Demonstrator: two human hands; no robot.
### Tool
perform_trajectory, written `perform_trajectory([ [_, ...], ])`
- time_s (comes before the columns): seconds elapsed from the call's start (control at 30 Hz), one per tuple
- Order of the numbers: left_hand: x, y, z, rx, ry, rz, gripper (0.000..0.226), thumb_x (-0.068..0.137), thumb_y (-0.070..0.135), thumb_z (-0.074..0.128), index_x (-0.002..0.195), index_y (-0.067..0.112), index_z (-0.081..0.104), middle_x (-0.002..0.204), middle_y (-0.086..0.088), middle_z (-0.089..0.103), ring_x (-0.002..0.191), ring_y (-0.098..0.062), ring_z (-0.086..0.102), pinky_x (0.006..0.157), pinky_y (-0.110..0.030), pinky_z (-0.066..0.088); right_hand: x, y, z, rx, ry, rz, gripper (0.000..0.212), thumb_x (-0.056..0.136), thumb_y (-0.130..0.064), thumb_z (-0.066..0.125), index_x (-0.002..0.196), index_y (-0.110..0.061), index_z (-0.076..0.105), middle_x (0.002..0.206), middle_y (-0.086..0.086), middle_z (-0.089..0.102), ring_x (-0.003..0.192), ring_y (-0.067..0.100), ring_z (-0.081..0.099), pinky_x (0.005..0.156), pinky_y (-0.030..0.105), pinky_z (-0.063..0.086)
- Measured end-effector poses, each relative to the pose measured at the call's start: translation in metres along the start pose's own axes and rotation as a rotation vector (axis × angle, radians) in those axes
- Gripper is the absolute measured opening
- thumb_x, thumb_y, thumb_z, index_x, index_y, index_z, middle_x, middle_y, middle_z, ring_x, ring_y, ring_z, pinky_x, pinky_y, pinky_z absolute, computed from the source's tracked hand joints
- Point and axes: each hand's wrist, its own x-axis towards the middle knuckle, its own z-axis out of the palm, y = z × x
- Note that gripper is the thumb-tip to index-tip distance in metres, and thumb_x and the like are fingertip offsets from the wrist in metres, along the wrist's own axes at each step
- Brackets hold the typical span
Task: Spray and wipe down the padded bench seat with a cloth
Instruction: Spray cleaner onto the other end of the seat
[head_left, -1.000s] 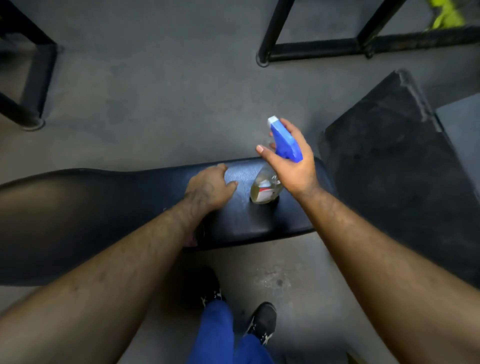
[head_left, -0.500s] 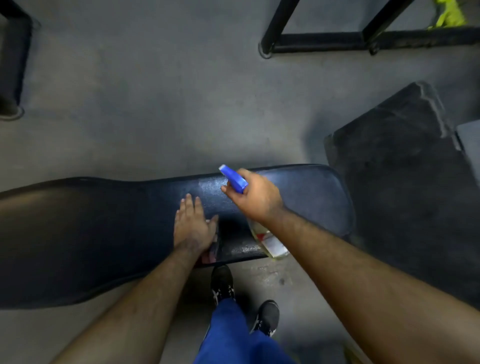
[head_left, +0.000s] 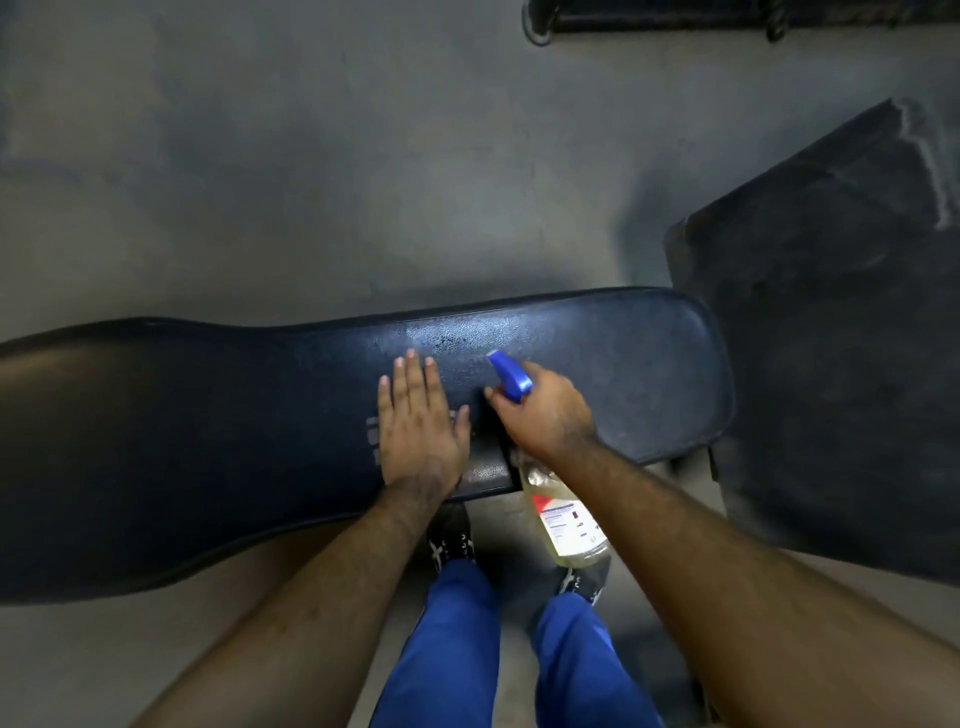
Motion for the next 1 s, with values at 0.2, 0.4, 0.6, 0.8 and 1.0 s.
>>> perform_trajectory([
  [0.2,0.022,0.066,0.009,-0.112,0.019,0.24,0.072,0.092,0.044,0.036,0.147,-0.002,0.034,0.156,-0.023,0.03,0.147,-0.033,0.023,0.122,-0.046,0.015,0.017,0.038,-0.037,-0.016,0.114,0.046,0.023,0.087,-0.047,0.063,0.096,-0.026,0.062,0.098,0.008,0.072,0.099,0.035,0.065,0.078,0.035,0.049],
  [0.4,0.03,0.111,0.032,0.067,-0.127,0.188,0.079,0.1,0.053,0.022,0.154,0.001,-0.004,0.162,-0.021,-0.009,0.15,-0.033,-0.01,0.123,-0.046,-0.002,0.039,0.075,-0.048,-0.053,0.145,0.141,0.032,0.089,-0.047,0.06,0.104,-0.019,0.068,0.103,0.011,0.072,0.101,0.037,0.066,0.079,0.035,0.05],
  [0.6,0.027,0.133,0.029,0.065,-0.05,0.234,0.081,0.099,0.056,0.031,0.154,0.001,0.008,0.162,-0.022,0.003,0.151,-0.033,0.0,0.123,-0.046,0.005,0.035,0.106,-0.069,0.136,0.187,0.15,0.031,0.088,-0.05,0.064,0.099,-0.02,0.065,0.1,0.01,0.071,0.1,0.035,0.065,0.082,0.037,0.052],
  [0.8,0.031,0.217,0.049,-0.091,-0.095,0.256,0.083,0.095,0.058,0.035,0.154,0.002,0.016,0.162,-0.02,0.011,0.151,-0.032,0.005,0.123,-0.045,0.005,0.051,0.16,-0.111,0.155,0.306,0.249,0.036,0.088,-0.049,0.065,0.108,-0.019,0.068,0.108,0.012,0.071,0.105,0.037,0.065,0.085,0.036,0.051],
  [1.0,0.029,0.239,0.072,-0.008,0.01,0.15,0.089,0.093,0.064,0.033,0.154,0.001,0.017,0.162,-0.021,0.011,0.151,-0.034,0.004,0.122,-0.049,0.007,0.066,0.195,-0.117,0.197,0.297,0.277,0.035,0.088,-0.047,0.064,0.097,-0.014,0.069,0.1,0.014,0.072,0.098,0.038,0.066,0.078,0.036,0.051],
])
